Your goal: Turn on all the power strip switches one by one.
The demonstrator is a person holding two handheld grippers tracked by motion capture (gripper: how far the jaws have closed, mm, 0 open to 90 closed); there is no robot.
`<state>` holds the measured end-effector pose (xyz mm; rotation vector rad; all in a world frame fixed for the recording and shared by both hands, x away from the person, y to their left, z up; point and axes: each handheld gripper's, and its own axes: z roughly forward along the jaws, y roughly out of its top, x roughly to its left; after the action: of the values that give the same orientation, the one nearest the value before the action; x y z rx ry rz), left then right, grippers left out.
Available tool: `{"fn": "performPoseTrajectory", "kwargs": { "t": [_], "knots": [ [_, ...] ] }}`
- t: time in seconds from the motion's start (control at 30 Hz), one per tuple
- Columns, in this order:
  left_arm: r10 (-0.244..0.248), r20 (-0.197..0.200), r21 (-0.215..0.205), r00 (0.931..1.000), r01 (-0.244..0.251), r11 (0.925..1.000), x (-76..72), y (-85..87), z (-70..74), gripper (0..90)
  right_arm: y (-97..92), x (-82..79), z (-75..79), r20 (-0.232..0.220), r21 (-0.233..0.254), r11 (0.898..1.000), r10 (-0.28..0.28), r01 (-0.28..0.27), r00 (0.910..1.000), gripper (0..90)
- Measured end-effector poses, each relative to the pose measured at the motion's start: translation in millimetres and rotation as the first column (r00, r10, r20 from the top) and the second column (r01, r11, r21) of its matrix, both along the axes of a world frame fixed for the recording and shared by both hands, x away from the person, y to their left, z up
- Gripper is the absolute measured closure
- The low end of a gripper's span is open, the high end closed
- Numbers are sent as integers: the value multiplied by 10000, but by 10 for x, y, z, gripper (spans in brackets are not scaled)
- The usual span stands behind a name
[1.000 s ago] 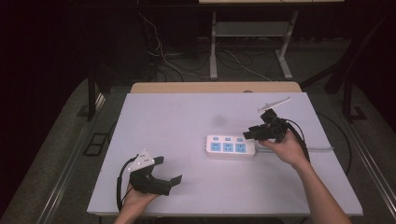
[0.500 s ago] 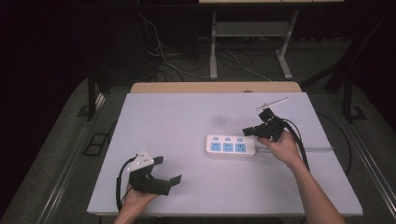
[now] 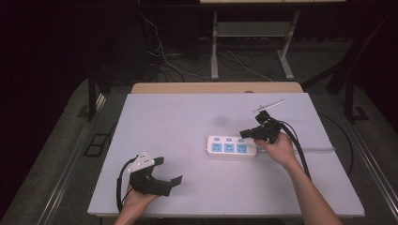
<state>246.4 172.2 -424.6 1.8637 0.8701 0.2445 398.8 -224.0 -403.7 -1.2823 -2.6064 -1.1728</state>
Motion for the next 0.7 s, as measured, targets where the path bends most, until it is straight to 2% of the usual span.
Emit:
{"fn": "performPoseTrajectory", "kwargs": {
  "t": [0.33, 0.7],
  "knots": [
    [3, 7, 10, 10000, -3, 10000, 2, 1, -1, 0, 62, 14, -79, -22, -381, 9992, 96, -96, 10000, 900],
    [-29, -9, 53, 10000, 29, 10000, 0, -3, -1, 0, 58, 39, -122, -179, -338, 9994, 93, -99, 9998, 900]
  ]
}}
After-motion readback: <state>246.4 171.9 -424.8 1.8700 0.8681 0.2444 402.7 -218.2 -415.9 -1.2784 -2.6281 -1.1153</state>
